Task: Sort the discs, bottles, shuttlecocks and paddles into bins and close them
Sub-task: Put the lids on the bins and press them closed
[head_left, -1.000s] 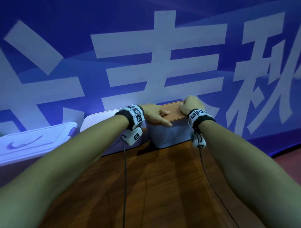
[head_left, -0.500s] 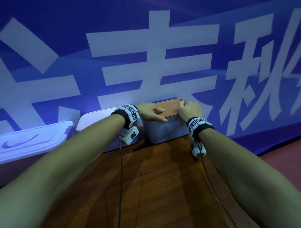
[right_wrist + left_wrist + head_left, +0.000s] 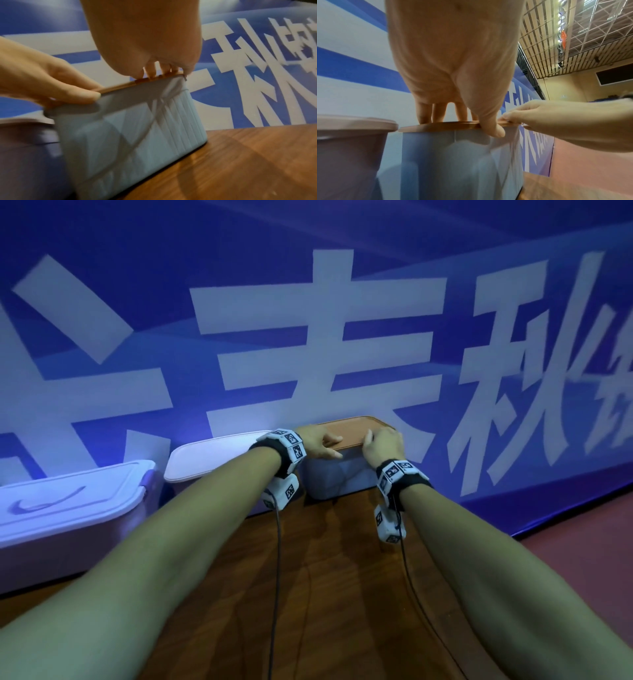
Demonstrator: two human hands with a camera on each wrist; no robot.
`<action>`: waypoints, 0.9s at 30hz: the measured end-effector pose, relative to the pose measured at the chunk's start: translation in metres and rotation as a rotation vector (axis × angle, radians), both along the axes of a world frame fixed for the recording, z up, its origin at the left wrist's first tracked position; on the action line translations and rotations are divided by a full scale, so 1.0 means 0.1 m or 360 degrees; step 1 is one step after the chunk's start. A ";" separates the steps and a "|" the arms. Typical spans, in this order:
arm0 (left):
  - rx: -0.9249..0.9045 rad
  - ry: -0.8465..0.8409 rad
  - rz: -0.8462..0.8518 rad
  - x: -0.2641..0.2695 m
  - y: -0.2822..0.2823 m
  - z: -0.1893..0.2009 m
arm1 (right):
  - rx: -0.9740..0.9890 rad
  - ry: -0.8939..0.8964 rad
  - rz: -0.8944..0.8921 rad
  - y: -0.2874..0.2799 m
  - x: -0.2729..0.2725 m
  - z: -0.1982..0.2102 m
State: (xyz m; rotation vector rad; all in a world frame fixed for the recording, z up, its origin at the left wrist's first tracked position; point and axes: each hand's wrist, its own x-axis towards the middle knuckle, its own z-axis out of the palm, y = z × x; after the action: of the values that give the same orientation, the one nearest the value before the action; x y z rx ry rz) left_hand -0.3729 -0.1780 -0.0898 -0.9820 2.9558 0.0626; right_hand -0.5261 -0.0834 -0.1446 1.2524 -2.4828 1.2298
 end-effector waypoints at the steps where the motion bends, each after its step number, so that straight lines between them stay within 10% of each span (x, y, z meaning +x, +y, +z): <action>1: -0.0021 0.0017 0.0011 0.00 0.02 -0.01 | -0.0016 -0.0025 0.0029 0.05 0.06 -0.01; 11: -0.0261 0.0294 0.0122 0.85 0.33 0.46 | -0.0355 -0.0329 0.0293 0.30 1.12 0.38; 27: -0.0572 0.0127 0.1330 5.39 0.63 0.77 | -0.0431 -0.0785 0.1494 0.12 4.96 0.68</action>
State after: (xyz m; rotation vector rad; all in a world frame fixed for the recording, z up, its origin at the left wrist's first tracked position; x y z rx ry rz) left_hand 0.1658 -0.1152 -0.0132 -2.2213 2.4254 -0.4300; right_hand -0.0300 -0.0714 -0.0765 2.3632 -1.8192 2.1891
